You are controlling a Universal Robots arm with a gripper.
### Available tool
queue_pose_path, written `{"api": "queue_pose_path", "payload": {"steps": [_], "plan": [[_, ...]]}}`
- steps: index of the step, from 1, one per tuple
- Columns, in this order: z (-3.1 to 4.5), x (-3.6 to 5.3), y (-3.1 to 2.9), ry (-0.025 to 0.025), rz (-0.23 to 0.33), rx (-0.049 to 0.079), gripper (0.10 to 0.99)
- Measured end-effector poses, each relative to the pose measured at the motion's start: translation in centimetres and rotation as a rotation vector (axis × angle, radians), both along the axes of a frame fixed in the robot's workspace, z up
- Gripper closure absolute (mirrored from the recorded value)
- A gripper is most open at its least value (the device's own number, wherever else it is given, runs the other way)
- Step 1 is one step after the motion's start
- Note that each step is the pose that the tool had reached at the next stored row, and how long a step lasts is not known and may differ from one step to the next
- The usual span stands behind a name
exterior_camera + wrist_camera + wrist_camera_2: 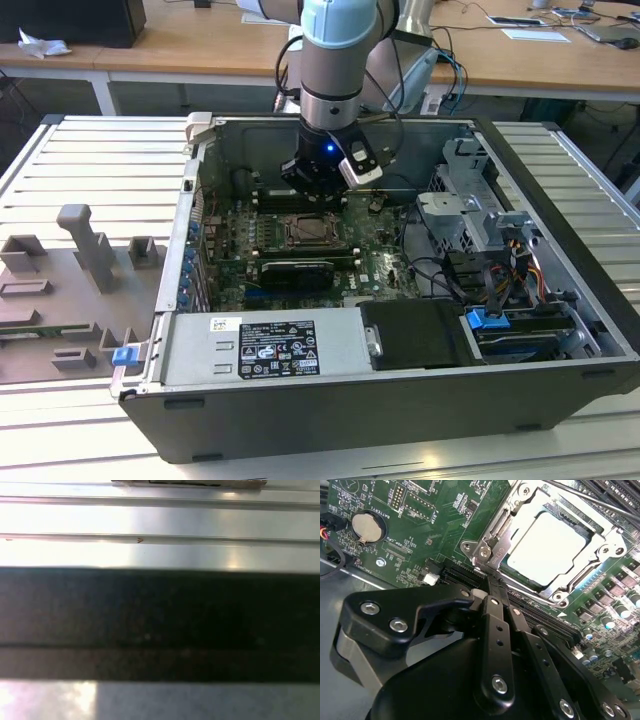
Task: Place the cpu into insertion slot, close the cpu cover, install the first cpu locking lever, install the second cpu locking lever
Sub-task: 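Install the first cpu locking lever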
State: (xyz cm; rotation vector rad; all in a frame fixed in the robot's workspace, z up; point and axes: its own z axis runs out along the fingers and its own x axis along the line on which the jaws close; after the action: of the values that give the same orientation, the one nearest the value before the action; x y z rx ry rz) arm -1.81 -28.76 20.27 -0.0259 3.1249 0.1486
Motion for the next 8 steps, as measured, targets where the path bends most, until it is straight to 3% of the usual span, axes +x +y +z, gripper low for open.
{"api": "queue_pose_path", "payload": {"steps": [8], "plan": [[-0.03, 0.04, -0.01, 0.0004, 0.000, -0.005, 0.980]]}}
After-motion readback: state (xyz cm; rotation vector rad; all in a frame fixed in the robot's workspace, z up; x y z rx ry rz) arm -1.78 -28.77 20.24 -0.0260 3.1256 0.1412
